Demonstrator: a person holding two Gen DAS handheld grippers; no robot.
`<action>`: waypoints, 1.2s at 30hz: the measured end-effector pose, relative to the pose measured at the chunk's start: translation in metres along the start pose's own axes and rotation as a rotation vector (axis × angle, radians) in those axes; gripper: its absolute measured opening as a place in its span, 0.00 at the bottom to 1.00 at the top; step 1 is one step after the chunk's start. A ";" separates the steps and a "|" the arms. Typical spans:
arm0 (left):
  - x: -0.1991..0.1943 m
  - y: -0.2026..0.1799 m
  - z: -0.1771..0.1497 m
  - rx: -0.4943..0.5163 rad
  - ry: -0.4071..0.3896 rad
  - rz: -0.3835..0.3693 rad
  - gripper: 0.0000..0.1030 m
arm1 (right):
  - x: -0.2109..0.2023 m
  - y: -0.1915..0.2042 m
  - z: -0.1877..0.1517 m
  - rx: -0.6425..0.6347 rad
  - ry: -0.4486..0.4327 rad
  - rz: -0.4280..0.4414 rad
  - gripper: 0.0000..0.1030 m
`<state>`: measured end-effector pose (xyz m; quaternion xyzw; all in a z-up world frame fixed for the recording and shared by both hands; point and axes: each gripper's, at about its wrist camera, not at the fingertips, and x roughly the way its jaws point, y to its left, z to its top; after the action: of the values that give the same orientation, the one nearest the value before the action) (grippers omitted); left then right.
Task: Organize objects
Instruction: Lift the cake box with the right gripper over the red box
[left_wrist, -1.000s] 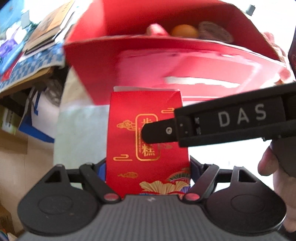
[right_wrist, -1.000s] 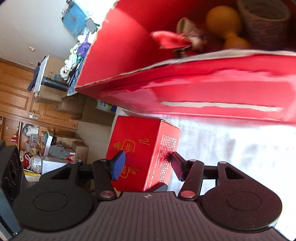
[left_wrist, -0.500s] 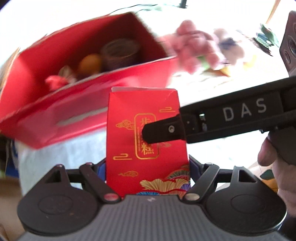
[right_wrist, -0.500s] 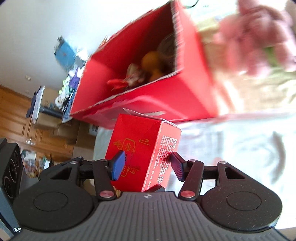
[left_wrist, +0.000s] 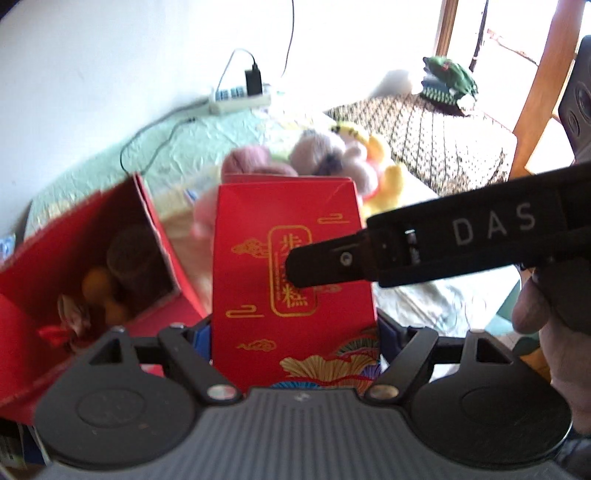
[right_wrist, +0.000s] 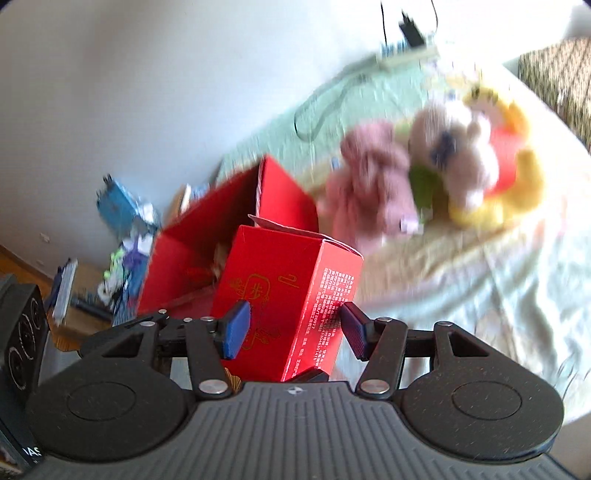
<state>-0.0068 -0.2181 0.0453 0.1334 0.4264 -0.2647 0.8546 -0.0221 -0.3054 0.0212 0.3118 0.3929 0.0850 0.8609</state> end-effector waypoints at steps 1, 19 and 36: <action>-0.005 0.004 0.004 -0.002 -0.018 0.004 0.77 | -0.001 0.004 0.003 -0.005 -0.022 0.004 0.56; -0.034 0.174 -0.009 -0.185 -0.066 0.219 0.77 | 0.120 0.098 0.049 -0.079 -0.014 0.221 0.56; 0.022 0.283 -0.047 -0.282 0.114 0.287 0.77 | 0.258 0.143 0.042 -0.055 0.248 0.222 0.55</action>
<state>0.1335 0.0292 -0.0001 0.0866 0.4833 -0.0700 0.8683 0.1972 -0.1113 -0.0329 0.3168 0.4568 0.2283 0.7993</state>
